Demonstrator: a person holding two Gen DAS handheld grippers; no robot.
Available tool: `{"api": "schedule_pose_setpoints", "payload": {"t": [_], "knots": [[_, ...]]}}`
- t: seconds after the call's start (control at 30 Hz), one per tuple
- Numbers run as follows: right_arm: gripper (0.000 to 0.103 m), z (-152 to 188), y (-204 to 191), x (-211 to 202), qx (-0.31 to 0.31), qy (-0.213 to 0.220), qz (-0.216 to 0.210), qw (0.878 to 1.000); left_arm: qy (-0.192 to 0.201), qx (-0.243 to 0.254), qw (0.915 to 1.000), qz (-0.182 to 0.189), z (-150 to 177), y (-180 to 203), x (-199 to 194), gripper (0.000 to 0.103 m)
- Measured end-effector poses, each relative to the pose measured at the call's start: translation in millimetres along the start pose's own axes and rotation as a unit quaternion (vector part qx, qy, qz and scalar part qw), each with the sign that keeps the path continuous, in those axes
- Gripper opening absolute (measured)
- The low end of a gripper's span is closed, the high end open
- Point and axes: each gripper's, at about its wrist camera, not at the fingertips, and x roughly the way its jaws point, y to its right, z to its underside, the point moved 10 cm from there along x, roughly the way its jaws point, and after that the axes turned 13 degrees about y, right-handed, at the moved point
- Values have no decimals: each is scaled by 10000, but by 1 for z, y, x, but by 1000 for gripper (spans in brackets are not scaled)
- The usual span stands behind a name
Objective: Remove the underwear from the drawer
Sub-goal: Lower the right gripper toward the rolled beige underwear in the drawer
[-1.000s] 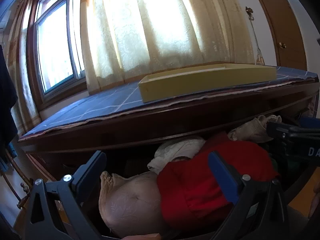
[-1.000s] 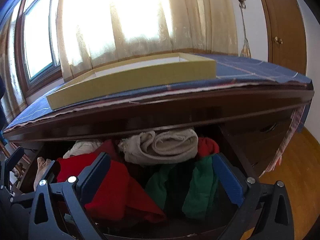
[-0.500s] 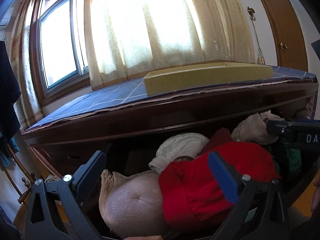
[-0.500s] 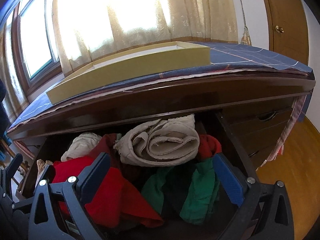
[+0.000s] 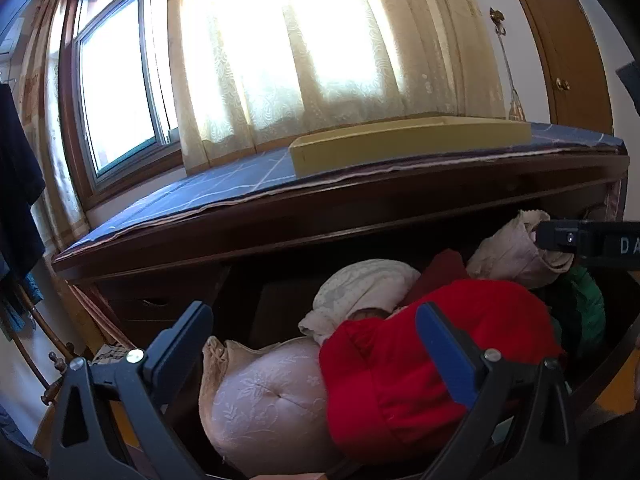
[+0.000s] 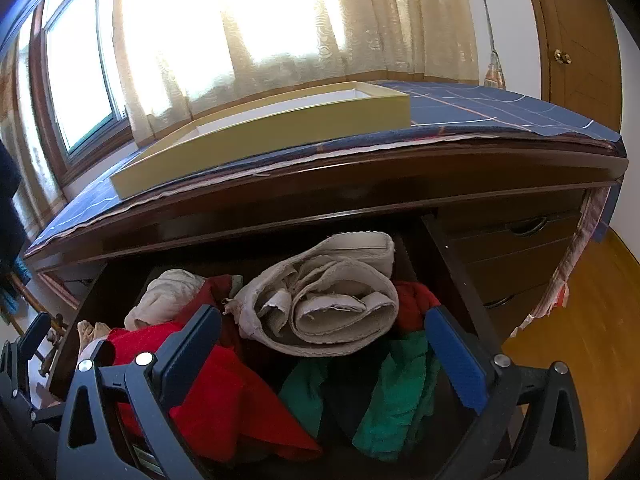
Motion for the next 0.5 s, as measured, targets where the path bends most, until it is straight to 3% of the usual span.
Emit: {"api": "schedule_pose_setpoints", "payload": {"t": [0.5], "knots": [[103,4,1,-17,-219,32,-25,9998,-117,158,9998,87,3,2,-7,103]]}}
